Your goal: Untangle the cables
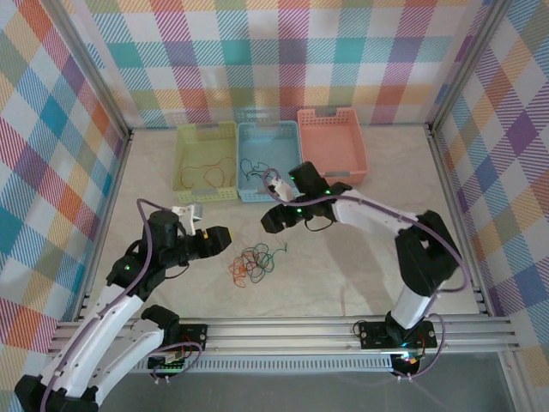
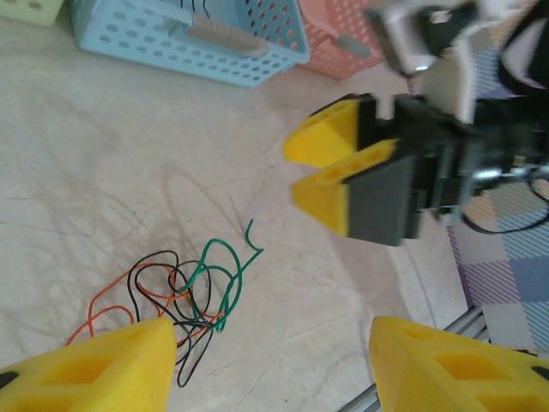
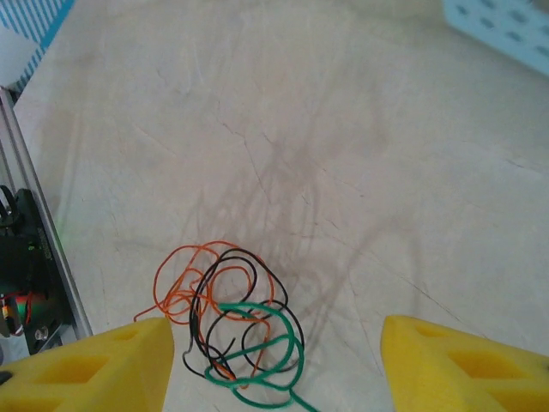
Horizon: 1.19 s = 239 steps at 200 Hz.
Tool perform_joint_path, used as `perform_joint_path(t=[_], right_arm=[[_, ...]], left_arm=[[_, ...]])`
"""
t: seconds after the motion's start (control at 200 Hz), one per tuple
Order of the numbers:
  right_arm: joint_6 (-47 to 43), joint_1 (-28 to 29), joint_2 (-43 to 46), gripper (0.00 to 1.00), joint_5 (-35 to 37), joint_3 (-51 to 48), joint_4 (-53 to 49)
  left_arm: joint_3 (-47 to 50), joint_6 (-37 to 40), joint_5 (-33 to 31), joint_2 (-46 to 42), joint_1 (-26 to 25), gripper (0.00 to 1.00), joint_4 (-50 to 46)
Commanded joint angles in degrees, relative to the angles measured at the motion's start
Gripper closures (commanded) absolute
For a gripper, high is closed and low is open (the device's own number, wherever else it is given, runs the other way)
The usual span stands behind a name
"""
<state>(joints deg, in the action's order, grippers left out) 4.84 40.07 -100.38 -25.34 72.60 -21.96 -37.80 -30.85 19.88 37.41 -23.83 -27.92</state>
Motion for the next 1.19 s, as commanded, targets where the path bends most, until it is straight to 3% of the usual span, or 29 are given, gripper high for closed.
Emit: perform_joint_path(t=[0.0, 0.42, 0.76, 0.865, 1.015, 1.19], right_arm=[[-3.8, 1.8, -4.7, 0.35, -3.5, 7.4, -11.5], [-17.9, 5.0, -13.6, 0.36, -2.1, 14.1, -24.6], [-19.3, 6.7, -18.0, 0.42, -0.8, 15.1, -23.5], [-19.4, 6.9, -17.6, 0.51, -2.7, 13.6, -20.5], [-19.6, 6.9, -15.0, 0.8, -3.1, 12.0, -17.2], [-18.7, 6.9, -7.8, 0.98, -3.7, 7.7, -11.8]], left_arm=[[0.3, -0.2, -1.3, -1.5, -0.5, 0.39, -2.1], [1.0, 0.3, -1.1, -3.1, -0.5, 0.39, -3.3], [1.4, 0.5, -1.4, -4.0, -0.4, 0.39, -3.5], [1.7, 0.5, -1.5, -4.1, -0.5, 0.39, -3.5], [1.8, 0.4, -1.5, -4.3, -0.5, 0.39, -3.6], [2.1, 0.4, -1.2, -4.0, -0.5, 0.38, -2.7]])
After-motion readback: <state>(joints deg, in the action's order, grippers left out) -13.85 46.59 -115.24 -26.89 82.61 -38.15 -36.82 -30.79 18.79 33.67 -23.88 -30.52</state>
